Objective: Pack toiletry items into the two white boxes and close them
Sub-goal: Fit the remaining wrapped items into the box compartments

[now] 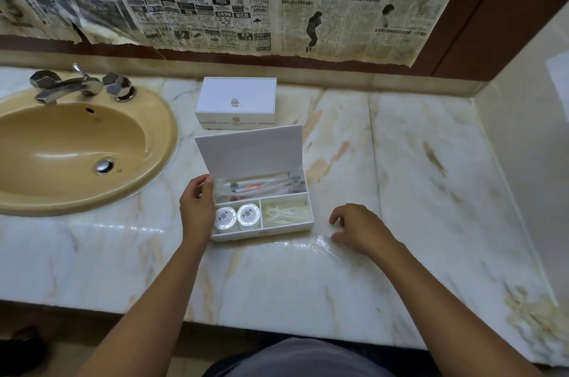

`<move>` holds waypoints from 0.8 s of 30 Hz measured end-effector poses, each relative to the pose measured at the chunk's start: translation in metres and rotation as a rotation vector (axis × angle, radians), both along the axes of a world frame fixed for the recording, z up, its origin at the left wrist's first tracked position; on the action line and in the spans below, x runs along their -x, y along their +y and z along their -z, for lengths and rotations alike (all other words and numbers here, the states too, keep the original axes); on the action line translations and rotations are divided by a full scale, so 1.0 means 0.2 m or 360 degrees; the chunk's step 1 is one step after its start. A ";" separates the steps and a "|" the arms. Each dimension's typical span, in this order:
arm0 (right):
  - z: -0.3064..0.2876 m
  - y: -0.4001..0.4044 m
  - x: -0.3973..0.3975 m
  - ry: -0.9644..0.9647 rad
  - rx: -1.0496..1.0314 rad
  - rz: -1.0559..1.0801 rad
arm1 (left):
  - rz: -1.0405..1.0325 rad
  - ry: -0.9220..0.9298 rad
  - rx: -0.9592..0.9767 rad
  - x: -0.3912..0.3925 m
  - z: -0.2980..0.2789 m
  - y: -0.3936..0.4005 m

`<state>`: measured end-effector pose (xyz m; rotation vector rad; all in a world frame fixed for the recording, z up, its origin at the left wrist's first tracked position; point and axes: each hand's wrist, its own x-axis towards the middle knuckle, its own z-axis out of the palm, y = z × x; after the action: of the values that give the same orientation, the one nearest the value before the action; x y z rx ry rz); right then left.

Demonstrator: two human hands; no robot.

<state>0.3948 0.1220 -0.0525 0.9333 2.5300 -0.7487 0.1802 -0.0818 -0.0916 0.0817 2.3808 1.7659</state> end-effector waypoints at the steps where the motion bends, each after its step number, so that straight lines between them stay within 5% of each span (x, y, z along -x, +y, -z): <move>1: 0.01 0.00 0.00 -0.0017 -0.0006 -0.0005 | 0.0001 0.0003 0.0005 0.00 0.00 0.00; 10: 0.05 -0.01 0.01 0.0035 -0.0023 0.0059 | -0.0001 -0.0028 0.0009 0.00 -0.01 0.00; 18: -0.19 -0.01 0.13 0.0615 0.0047 0.0219 | 0.0011 -0.0025 -0.0034 0.01 0.01 -0.01; 24: -0.33 -0.12 0.29 0.0782 0.0000 -0.0002 | 0.0018 -0.0025 -0.0044 0.01 0.01 0.00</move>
<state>0.3360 0.0984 0.0138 0.8256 2.9415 -1.0895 0.1776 -0.0827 -0.0934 0.0842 2.3407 1.7880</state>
